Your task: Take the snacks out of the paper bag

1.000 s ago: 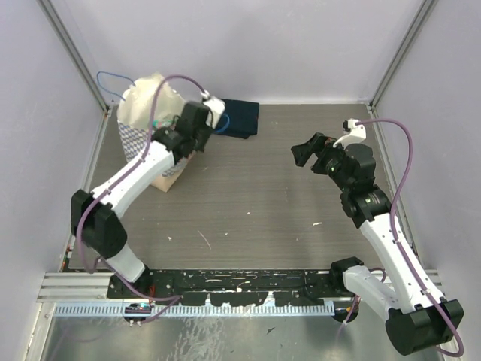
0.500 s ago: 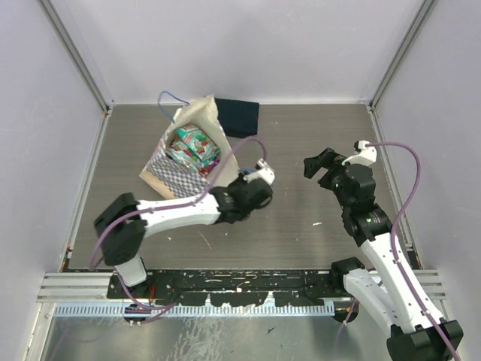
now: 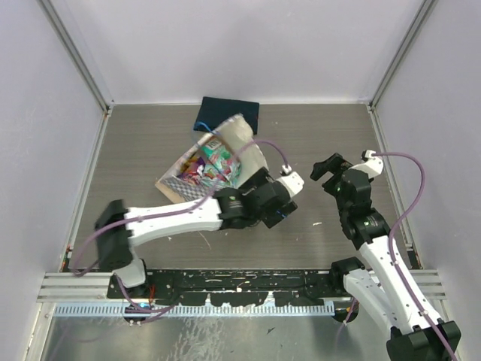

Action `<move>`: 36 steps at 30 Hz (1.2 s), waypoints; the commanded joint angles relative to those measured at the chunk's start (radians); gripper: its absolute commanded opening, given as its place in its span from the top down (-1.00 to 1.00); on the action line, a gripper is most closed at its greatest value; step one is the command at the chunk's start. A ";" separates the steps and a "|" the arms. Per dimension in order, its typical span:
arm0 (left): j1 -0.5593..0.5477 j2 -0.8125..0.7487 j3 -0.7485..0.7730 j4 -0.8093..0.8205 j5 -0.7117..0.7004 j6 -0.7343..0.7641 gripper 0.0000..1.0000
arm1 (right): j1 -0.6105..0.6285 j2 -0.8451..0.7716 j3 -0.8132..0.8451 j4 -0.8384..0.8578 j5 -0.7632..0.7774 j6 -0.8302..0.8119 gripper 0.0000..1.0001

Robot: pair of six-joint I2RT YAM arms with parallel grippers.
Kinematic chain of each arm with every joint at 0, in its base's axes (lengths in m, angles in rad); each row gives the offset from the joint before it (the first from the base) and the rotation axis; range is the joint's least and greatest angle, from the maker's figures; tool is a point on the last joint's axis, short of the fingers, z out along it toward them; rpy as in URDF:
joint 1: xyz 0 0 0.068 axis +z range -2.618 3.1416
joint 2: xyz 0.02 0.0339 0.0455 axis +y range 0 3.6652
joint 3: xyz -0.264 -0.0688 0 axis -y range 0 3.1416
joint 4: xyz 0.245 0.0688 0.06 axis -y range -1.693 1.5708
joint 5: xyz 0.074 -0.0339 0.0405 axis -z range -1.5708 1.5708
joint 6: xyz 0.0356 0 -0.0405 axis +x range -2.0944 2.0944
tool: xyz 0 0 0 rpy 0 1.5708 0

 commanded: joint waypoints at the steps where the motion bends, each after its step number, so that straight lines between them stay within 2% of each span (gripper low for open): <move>1: -0.020 -0.297 0.132 -0.027 0.191 -0.021 -0.96 | -0.001 0.028 -0.009 0.022 -0.016 0.066 -0.98; 3: -0.019 -0.386 0.136 -0.034 0.232 -0.043 -0.96 | 0.001 0.047 -0.009 0.045 -0.075 0.049 -0.99; 6: -0.019 -0.495 0.132 -0.063 0.209 -0.072 -0.96 | 0.001 0.072 -0.008 0.069 -0.128 0.036 -0.99; 13: 0.007 -0.693 0.113 -0.163 -0.124 -0.059 -0.96 | 0.002 0.095 0.012 0.105 -0.289 -0.029 -0.99; 14: 0.032 -0.716 0.106 -0.162 -0.114 -0.055 -0.96 | 0.002 0.096 0.015 0.106 -0.302 -0.037 -0.99; 18: 0.092 -0.732 0.063 -0.126 0.080 -0.051 -0.96 | 0.002 0.094 0.014 0.120 -0.376 -0.065 -0.99; 23: 0.093 -0.618 0.063 -0.165 0.182 -0.008 -0.96 | 0.011 0.056 0.004 0.107 -0.459 -0.089 -0.98; 26: 0.093 -0.563 0.066 -0.190 0.238 0.017 -0.96 | 0.014 0.043 -0.005 0.030 -0.454 -0.093 -0.98; 29: 0.093 -0.536 0.058 -0.196 0.258 0.017 -0.96 | 0.014 0.028 -0.039 0.008 -0.514 -0.116 -0.98; 32: 0.094 -0.535 0.030 -0.176 0.253 0.016 -0.96 | 0.014 -0.029 -0.050 0.039 -0.640 -0.171 -0.99; 36: 0.093 -0.532 0.016 -0.169 0.253 0.019 -0.96 | 0.014 -0.099 0.052 -0.069 -0.654 -0.239 -0.99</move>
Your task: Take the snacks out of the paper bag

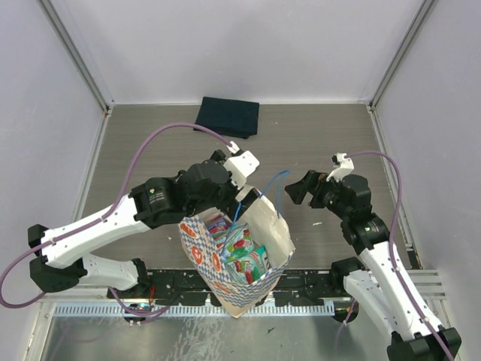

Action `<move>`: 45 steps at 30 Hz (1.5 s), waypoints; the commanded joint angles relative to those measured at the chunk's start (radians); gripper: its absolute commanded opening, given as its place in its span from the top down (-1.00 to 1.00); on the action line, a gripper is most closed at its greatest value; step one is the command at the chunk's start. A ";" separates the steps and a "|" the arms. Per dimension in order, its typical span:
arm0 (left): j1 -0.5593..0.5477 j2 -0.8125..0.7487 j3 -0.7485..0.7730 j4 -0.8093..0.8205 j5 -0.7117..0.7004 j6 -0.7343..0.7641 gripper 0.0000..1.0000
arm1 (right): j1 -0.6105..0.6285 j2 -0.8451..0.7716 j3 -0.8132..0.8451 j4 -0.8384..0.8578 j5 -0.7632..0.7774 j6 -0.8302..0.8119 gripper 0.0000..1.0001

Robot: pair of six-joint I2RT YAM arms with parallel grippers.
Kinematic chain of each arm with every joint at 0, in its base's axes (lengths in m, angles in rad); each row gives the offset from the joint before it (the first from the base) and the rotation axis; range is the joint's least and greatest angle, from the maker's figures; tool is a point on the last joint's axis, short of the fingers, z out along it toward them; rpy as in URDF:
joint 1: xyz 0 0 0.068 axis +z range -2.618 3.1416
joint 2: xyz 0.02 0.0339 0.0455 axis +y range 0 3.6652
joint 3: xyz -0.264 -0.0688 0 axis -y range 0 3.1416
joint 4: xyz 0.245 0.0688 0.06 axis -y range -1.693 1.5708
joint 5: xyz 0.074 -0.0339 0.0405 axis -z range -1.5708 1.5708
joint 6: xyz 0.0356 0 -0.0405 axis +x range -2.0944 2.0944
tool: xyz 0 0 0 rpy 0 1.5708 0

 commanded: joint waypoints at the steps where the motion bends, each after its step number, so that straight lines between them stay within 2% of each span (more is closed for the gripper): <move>1: 0.006 -0.025 0.000 0.062 0.012 0.014 -0.96 | 0.005 -0.096 0.135 -0.066 -0.077 -0.091 -1.00; 4: 0.006 -0.025 -0.009 0.064 0.004 0.015 -0.96 | 0.005 -0.139 0.226 -0.124 -0.110 -0.079 -0.99; 8: 0.006 -0.027 -0.017 0.064 -0.003 0.012 -0.96 | 0.005 -0.101 0.333 -0.262 -0.269 -0.124 -0.96; 12: 0.006 -0.037 -0.017 0.049 -0.018 0.012 -0.96 | 0.016 -0.074 0.394 -0.402 -0.320 -0.189 -0.96; 21: 0.006 -0.045 -0.009 0.007 -0.045 0.015 -0.96 | 0.037 -0.022 0.432 -0.461 -0.426 -0.256 -0.95; 25: 0.007 -0.038 -0.016 0.004 -0.059 0.016 -0.96 | 0.045 -0.006 0.410 -0.442 -0.474 -0.253 -0.84; 28: 0.015 -0.028 -0.017 0.008 -0.055 0.016 -0.96 | 0.064 0.011 0.411 -0.433 -0.499 -0.258 -0.83; 33: 0.041 0.000 -0.009 0.016 -0.035 0.020 -0.96 | 0.186 0.080 0.429 -0.433 -0.442 -0.277 -0.83; 36: 0.052 0.010 0.005 0.016 -0.032 0.024 -0.96 | 0.376 0.150 0.438 -0.420 -0.238 -0.274 -0.78; 38: 0.057 0.045 0.016 0.011 -0.032 0.026 -0.96 | 0.493 0.194 0.443 -0.405 -0.116 -0.266 -0.67; 39: 0.061 0.052 0.019 0.008 -0.031 0.027 -0.96 | 0.518 0.216 0.446 -0.399 -0.088 -0.265 -0.50; 42: 0.079 0.061 0.022 0.011 -0.024 0.032 -0.96 | 0.540 0.281 0.463 -0.369 -0.028 -0.256 -0.09; 45: 0.122 0.067 0.018 0.029 -0.007 0.040 -0.96 | 0.540 0.310 0.486 -0.326 0.119 -0.233 0.28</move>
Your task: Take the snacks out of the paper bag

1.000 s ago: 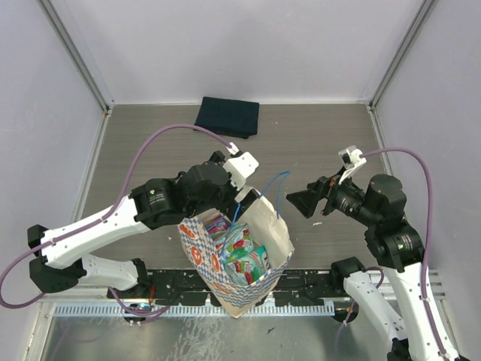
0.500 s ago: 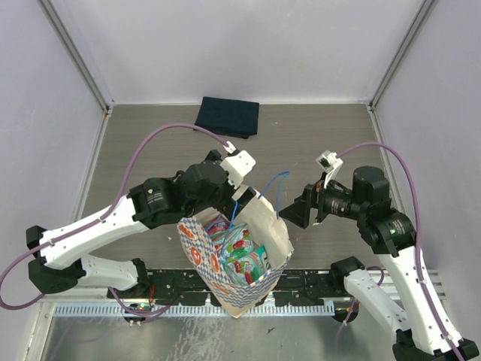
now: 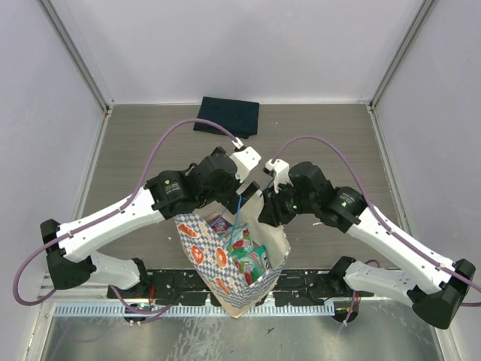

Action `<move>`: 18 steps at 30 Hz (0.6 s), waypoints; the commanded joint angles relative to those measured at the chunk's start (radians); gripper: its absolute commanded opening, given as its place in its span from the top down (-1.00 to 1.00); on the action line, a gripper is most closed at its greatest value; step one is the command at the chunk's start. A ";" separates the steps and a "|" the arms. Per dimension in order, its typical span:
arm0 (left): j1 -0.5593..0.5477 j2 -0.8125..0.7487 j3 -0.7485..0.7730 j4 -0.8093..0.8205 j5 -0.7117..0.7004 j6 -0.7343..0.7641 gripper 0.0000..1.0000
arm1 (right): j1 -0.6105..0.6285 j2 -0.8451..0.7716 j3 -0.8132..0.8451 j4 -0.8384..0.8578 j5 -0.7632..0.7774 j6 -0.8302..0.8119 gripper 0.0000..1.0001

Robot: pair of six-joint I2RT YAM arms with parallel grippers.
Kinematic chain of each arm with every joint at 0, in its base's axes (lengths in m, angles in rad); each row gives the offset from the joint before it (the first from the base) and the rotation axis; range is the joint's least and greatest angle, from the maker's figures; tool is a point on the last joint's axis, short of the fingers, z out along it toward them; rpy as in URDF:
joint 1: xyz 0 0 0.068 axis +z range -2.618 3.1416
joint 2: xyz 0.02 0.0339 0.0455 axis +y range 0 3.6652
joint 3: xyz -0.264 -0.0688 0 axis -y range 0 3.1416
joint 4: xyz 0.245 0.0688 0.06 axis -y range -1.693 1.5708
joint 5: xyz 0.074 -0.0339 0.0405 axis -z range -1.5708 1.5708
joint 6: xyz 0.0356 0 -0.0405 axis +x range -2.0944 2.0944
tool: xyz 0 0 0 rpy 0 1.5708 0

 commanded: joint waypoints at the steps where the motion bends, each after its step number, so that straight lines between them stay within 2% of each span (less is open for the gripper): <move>1: 0.067 -0.007 0.037 0.055 0.025 0.021 -0.96 | 0.004 0.019 0.086 0.127 0.259 0.025 0.44; 4: 0.151 0.005 0.053 0.105 0.064 0.040 -0.96 | 0.003 0.059 0.133 0.174 0.360 0.009 0.91; 5: 0.183 0.010 0.054 0.130 0.083 0.045 -0.96 | 0.003 0.079 0.149 0.191 0.392 -0.002 0.98; 7: 0.221 0.043 0.068 0.166 0.095 0.069 -0.96 | -0.022 0.132 0.184 0.226 0.439 -0.019 0.99; 12: 0.302 0.165 0.186 0.199 0.101 0.161 -0.96 | -0.204 0.269 0.277 0.344 0.300 -0.009 0.99; 18: 0.421 0.325 0.406 0.184 0.172 0.214 -0.96 | -0.315 0.410 0.457 0.418 0.299 -0.040 0.99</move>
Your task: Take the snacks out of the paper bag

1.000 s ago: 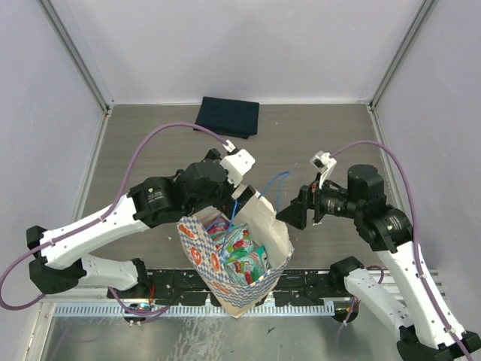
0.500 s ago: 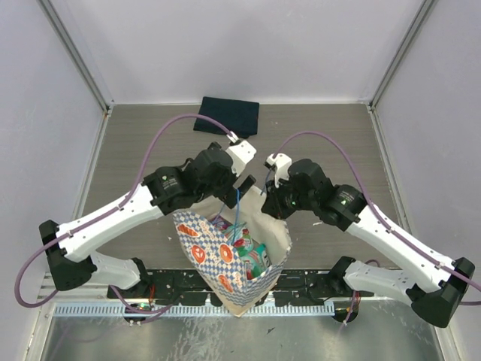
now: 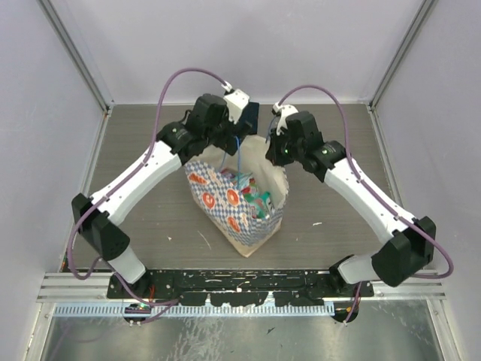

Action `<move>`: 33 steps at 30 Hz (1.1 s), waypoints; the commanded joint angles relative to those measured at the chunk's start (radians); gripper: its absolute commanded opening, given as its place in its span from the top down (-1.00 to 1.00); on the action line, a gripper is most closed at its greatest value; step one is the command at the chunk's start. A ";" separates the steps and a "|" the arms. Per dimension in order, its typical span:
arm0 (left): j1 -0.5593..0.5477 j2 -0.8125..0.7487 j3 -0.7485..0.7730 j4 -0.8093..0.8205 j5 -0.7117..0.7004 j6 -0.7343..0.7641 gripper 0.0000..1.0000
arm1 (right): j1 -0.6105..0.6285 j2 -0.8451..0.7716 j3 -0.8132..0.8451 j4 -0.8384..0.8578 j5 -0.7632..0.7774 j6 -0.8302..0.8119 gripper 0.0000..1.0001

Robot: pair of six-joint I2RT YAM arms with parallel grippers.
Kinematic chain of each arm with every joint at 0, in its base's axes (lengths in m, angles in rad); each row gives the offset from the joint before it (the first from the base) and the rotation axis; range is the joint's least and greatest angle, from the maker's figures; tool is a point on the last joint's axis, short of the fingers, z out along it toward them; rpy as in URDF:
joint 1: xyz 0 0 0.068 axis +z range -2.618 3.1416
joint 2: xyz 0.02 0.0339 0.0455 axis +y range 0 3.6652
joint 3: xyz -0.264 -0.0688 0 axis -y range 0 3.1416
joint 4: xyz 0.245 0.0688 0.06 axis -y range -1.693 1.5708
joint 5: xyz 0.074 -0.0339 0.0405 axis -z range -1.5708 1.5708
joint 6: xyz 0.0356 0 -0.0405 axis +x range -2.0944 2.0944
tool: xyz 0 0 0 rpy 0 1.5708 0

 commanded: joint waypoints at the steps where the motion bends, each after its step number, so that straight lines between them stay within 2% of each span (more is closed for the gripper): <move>1: 0.059 0.064 0.169 0.057 0.035 0.077 -0.96 | -0.070 0.052 0.206 0.262 0.008 -0.039 0.99; 4: 0.060 0.084 0.171 0.022 0.052 0.086 -0.96 | -0.107 0.133 0.305 0.216 -0.049 -0.065 0.99; 8: 0.060 0.048 0.004 0.032 0.067 0.052 -0.96 | -0.127 0.160 0.309 0.230 -0.104 -0.072 0.99; 12: 0.060 -0.021 -0.121 0.049 -0.007 0.033 -0.96 | -0.148 0.163 0.307 0.241 -0.133 -0.067 0.99; 17: 0.058 -0.077 -0.111 -0.001 -0.148 0.060 -0.96 | -0.153 0.170 0.284 0.284 -0.171 -0.037 0.99; 22: 0.059 -0.087 -0.067 0.007 -0.296 0.184 -0.96 | -0.153 0.160 0.259 0.297 -0.201 -0.027 0.99; 28: 0.076 -0.055 0.009 -0.041 -0.316 0.320 -0.96 | -0.154 0.145 0.263 0.266 -0.201 -0.063 0.99; 33: 0.098 -0.055 -0.043 0.023 -0.404 0.480 -0.96 | -0.156 0.135 0.260 0.255 -0.195 -0.079 0.99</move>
